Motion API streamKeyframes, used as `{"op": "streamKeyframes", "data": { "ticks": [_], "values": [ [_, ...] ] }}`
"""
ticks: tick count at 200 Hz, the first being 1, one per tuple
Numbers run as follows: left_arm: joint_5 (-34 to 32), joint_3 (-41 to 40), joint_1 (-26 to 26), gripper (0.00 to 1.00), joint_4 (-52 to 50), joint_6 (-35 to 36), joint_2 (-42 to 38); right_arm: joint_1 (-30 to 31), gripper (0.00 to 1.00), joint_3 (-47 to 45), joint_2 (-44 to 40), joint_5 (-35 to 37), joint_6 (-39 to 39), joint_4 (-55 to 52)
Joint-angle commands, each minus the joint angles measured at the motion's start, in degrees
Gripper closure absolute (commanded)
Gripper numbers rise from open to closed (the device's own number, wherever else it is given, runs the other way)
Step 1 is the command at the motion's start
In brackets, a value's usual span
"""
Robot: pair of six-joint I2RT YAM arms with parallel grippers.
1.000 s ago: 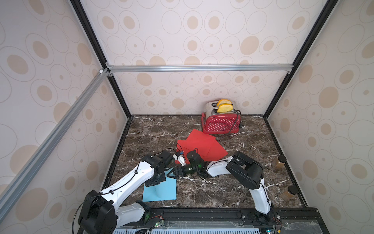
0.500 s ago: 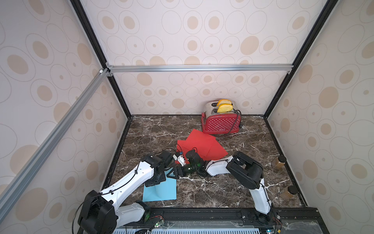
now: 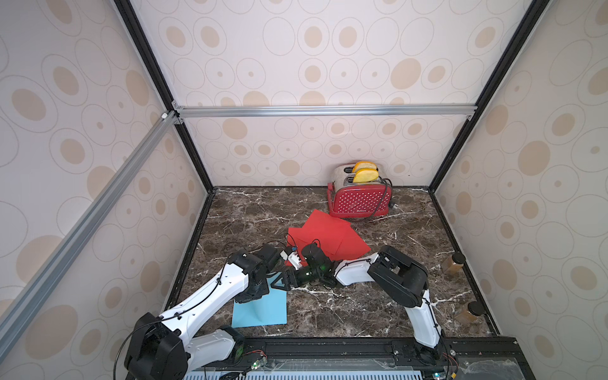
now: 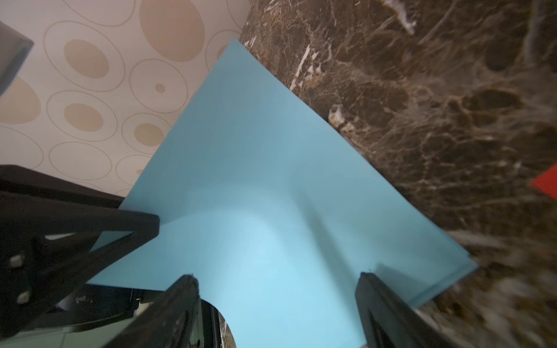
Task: Sort the scattered colored papers by color
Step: Place the colored paper, then pick up the colored paper from the center of the board.
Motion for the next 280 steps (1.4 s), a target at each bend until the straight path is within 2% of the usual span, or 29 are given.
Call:
{"op": "streamKeyframes", "data": {
  "ticks": [1,18,77,117,152,171,186,207,242,280],
  "values": [
    [-1.12,2.42,-0.35,0.72,-3.73,-0.45,-1.52,0.35,0.11,0.16,2.09,1.62,-0.39,-3.60],
    [-1.94,4.12,-0.33,0.53,-6.16,-1.04,-1.87,0.35,0.11,-0.07,1.98,1.75,-0.52,-3.75],
    [-3.96,15.01,-0.34,0.43,-13.69,-3.48,-3.88,0.33,0.10,-0.37,0.96,2.42,-0.98,-5.01],
    [-5.12,17.89,-0.34,0.42,-8.20,-0.43,-6.56,-0.28,0.09,1.19,-4.84,2.14,-1.54,-9.31],
    [-3.10,16.65,-0.41,0.48,4.15,2.29,-13.03,-4.24,0.06,2.31,-17.79,4.55,-10.80,-24.70],
    [0.15,15.30,-0.36,0.49,10.30,3.88,-12.92,-8.19,0.04,3.86,-23.36,8.69,-18.55,-39.75],
    [5.00,13.28,-0.35,0.50,15.05,4.49,-9.05,-11.79,0.03,4.28,-26.32,15.31,-25.58,-51.75],
    [8.65,12.19,-0.77,0.52,19.79,5.24,-1.81,-18.43,0.02,2.02,-28.69,19.78,-30.76,-59.33],
    [9.58,13.72,-0.81,0.50,28.61,8.58,7.30,-27.94,0.03,-0.86,-27.65,14.37,-33.65,-55.18],
    [8.76,24.53,-0.71,0.49,27.49,14.62,22.95,-29.31,0.04,14.38,-14.78,10.50,-36.07,-57.98]
  ]
}}
